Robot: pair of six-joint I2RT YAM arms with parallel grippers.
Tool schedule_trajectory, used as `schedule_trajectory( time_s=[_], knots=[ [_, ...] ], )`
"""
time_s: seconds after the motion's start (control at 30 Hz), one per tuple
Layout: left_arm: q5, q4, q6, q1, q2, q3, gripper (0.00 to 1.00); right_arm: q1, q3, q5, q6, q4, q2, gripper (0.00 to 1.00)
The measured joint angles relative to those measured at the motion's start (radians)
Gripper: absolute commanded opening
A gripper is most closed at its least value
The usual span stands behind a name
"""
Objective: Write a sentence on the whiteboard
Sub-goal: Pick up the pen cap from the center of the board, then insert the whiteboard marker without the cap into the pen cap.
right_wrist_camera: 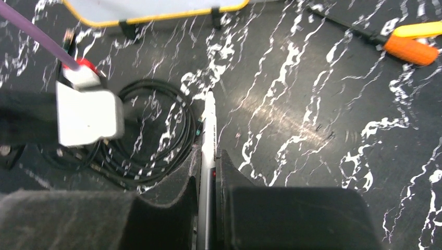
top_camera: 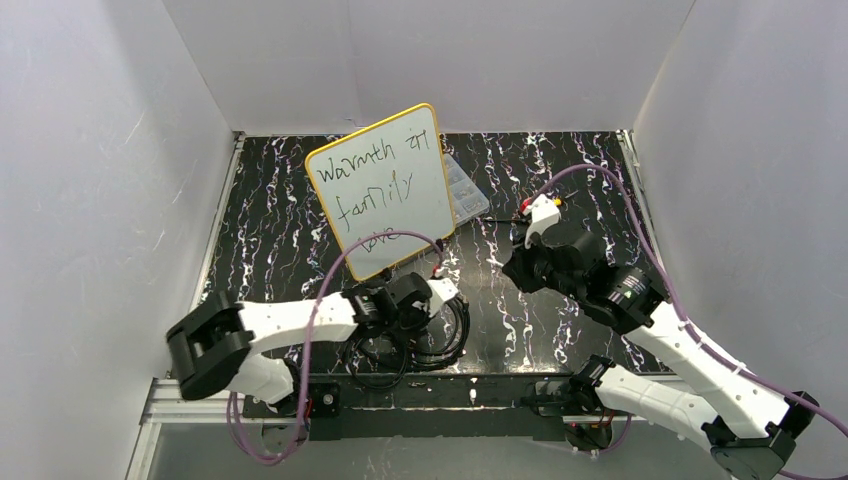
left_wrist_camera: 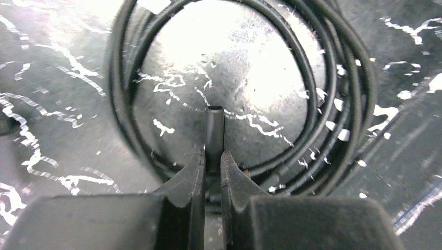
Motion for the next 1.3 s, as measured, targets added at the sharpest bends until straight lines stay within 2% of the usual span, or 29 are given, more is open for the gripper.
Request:
schedule_trajectory(
  time_s=[0.13,0.3,0.53,0.73,0.93,1.3],
  knots=[
    [0.001,-0.030,-0.004,0.000,-0.182,-0.013,0.00,0.000,0.029,-0.099,-0.029,-0.057,0.040,0.01],
    [0.084,-0.061,0.013,0.003,-0.376,0.040,0.00,0.000,0.084,-0.332,-0.048,-0.078,0.091,0.01],
    [0.194,-0.155,0.087,0.007,-0.498,0.062,0.00,0.000,0.148,-0.586,-0.079,-0.083,0.159,0.01],
    [0.243,-0.185,0.125,0.008,-0.565,0.061,0.00,0.000,0.178,-0.667,-0.096,-0.109,0.192,0.01],
    [0.259,-0.203,0.140,0.008,-0.570,0.061,0.00,0.000,0.180,-0.730,-0.104,-0.108,0.198,0.01],
    [0.272,-0.209,0.143,0.008,-0.569,0.061,0.00,0.000,0.180,-0.767,-0.107,-0.106,0.207,0.01]
  ],
)
